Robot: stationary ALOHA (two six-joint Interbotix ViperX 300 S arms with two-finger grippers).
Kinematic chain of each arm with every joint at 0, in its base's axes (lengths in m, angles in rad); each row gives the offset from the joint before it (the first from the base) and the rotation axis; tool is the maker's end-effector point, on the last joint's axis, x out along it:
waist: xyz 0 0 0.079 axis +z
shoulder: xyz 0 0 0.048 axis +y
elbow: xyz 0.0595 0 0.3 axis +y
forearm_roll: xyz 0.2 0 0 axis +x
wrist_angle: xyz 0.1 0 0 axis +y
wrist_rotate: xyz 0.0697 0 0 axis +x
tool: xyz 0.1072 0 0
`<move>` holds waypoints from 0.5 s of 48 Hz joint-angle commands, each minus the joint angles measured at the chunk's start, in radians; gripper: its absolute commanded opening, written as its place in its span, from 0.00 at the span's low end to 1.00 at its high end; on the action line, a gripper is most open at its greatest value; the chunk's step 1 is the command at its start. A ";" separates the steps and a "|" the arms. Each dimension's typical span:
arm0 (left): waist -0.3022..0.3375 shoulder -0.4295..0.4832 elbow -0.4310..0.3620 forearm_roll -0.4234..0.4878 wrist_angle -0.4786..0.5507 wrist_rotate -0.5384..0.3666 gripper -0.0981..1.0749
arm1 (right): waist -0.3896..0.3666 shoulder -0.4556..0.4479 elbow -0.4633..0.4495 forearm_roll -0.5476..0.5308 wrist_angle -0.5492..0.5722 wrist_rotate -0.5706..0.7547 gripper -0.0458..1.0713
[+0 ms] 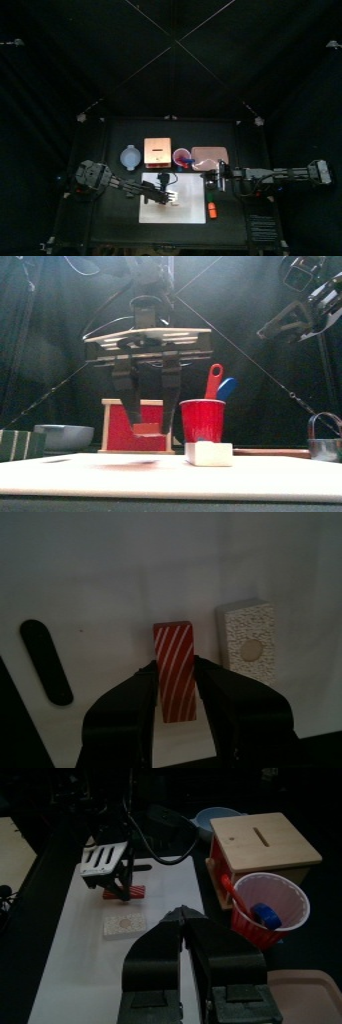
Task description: Place salmon on rice
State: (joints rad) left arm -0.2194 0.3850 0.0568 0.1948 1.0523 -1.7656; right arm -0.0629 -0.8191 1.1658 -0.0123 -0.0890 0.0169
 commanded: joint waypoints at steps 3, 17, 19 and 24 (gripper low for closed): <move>0.015 -0.017 -0.080 0.009 0.002 0.008 0.64 | -0.003 0.005 -0.015 0.000 -0.003 0.000 0.05; 0.034 0.064 -0.179 0.005 0.003 0.035 0.65 | 0.002 0.003 -0.014 0.000 -0.003 -0.002 0.05; 0.034 0.074 -0.193 0.003 0.003 0.035 0.65 | 0.002 0.003 -0.012 0.000 -0.002 0.000 0.05; 0.035 0.098 -0.230 -0.002 0.014 0.031 0.65 | 0.002 0.003 -0.008 -0.002 -0.003 0.000 0.05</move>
State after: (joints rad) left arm -0.1887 0.4878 -0.1212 0.1933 1.0630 -1.7303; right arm -0.0614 -0.8191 1.1674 -0.0123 -0.0874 0.0169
